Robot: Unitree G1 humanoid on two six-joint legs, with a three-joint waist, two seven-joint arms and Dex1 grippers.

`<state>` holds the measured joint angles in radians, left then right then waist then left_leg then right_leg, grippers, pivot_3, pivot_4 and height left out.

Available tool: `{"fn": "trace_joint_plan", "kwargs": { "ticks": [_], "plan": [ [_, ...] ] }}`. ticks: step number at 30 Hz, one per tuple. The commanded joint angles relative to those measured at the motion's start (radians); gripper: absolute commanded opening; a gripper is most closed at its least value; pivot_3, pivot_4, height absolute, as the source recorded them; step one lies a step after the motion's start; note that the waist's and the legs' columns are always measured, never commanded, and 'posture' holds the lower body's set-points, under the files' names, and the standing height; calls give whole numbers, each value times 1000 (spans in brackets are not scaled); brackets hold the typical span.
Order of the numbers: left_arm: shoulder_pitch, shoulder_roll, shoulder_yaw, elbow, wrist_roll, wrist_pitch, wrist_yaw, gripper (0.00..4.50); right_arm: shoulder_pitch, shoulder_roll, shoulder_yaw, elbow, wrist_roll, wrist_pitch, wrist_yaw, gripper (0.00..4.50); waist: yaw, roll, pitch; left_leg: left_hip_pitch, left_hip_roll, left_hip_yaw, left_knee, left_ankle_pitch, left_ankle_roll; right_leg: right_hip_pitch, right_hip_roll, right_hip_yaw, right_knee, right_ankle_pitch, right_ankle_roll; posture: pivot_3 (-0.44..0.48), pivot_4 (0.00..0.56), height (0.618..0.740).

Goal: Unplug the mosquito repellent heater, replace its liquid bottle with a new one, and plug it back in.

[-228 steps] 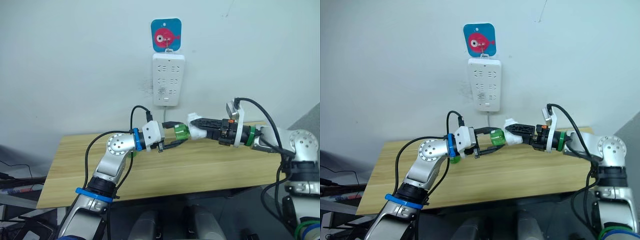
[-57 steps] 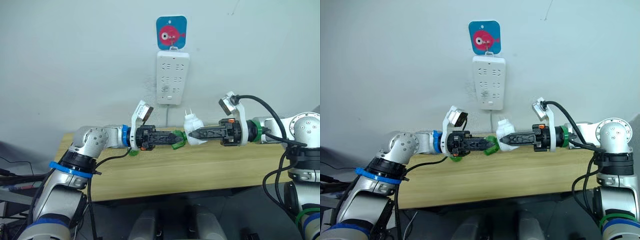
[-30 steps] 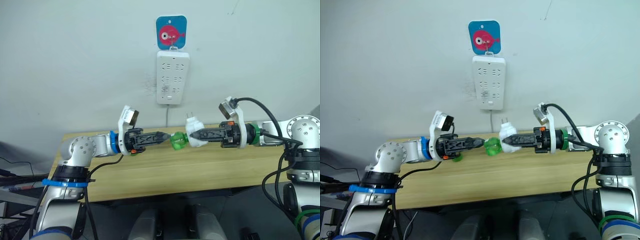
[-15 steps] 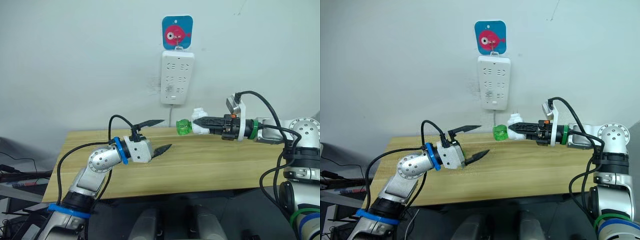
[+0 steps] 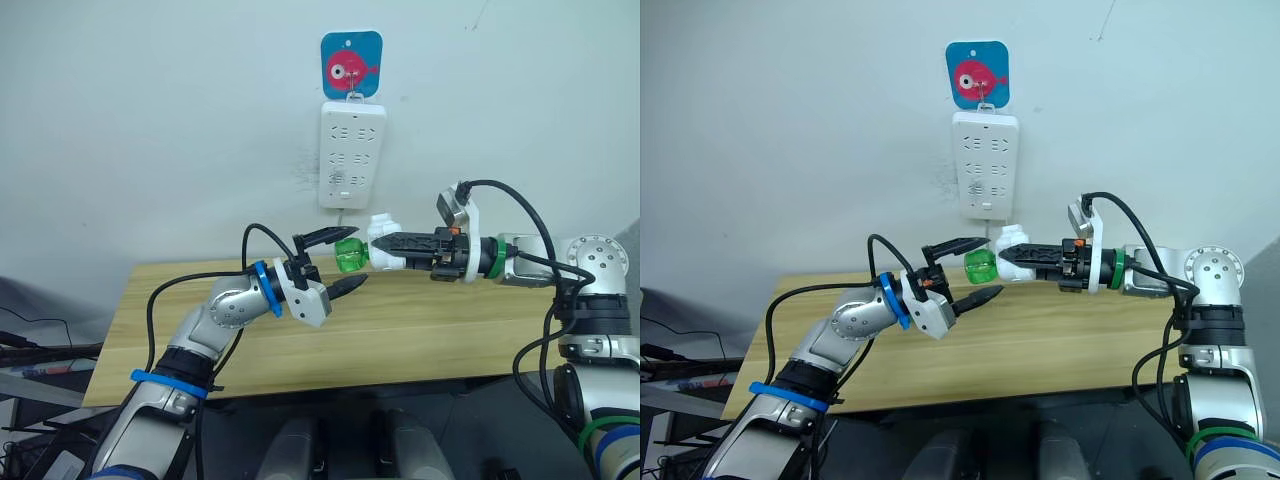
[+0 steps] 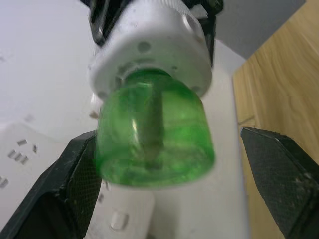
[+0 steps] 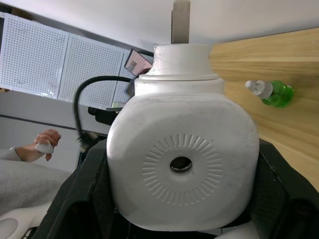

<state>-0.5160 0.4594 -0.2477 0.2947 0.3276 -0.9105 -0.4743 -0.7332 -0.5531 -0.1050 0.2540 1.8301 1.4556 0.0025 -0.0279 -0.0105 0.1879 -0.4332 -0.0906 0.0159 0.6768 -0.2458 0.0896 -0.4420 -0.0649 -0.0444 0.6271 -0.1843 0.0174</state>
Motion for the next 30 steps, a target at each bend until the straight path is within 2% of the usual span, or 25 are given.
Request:
{"fn": "trace_joint_plan", "kwargs": {
  "ticks": [1,6,8,10,11,14,17,20,21,24,30],
  "plan": [
    [-14,7,-7,-1,-1,-39,20,3877,6,-28,12,-42,72,-37,-10,2972,0,0,0,0,0,0,0,0,0,0,0,0,0,0,0,-116,172,740],
    [-16,12,-19,8,-18,-28,4,2381,17,-51,46,-60,111,-66,-14,2972,-1,0,0,0,0,0,0,0,0,0,0,0,0,0,0,-116,171,740],
    [-15,12,-34,-7,-58,4,-32,2295,20,-62,55,-64,125,-73,-11,2972,-1,0,0,0,0,0,0,0,0,0,0,0,0,0,0,-110,169,740],
    [-11,15,-66,-51,-178,69,-119,2295,21,-82,65,-76,125,-61,14,2972,-1,0,0,0,0,0,1,0,1,0,0,0,0,0,0,-110,169,740],
    [-6,19,-85,-91,-277,144,-193,2295,21,-94,69,-87,115,-48,35,2972,-1,0,0,0,0,0,1,0,1,0,0,0,0,0,0,-110,169,740],
    [11,55,-99,-256,-617,542,-407,2295,27,-138,79,-138,35,4,129,2972,-2,0,0,0,0,0,1,0,1,0,0,-1,0,0,0,-94,164,740],
    [-8,122,-67,-383,-930,1025,-514,2295,32,-167,85,-172,-42,21,217,2972,-4,0,0,0,0,-1,1,0,1,0,1,-1,0,-1,1,-83,159,740],
    [-92,209,3,-366,-1377,1621,-598,2295,29,-181,90,-191,-124,32,307,2972,-5,0,0,0,1,-3,3,0,1,1,3,-2,1,-2,3,-72,153,740],
    [-127,209,28,-290,-1457,1759,-617,2295,22,-182,89,-187,-143,33,327,2972,-5,0,0,0,1,-4,4,0,0,1,4,-3,1,-5,8,-72,153,740],
    [-162,190,85,-163,-1535,1944,-622,2295,9,-183,82,-176,-199,31,380,2972,-5,0,0,1,2,-5,5,1,1,2,7,-2,2,-6,9,-76,147,740],
    [-35,245,159,-239,-1518,2055,-653,2295,11,-209,60,-101,-401,-15,356,2972,-4,-1,0,1,2,-3,4,1,0,1,7,1,2,-2,3,-85,152,740]
  ]
}}
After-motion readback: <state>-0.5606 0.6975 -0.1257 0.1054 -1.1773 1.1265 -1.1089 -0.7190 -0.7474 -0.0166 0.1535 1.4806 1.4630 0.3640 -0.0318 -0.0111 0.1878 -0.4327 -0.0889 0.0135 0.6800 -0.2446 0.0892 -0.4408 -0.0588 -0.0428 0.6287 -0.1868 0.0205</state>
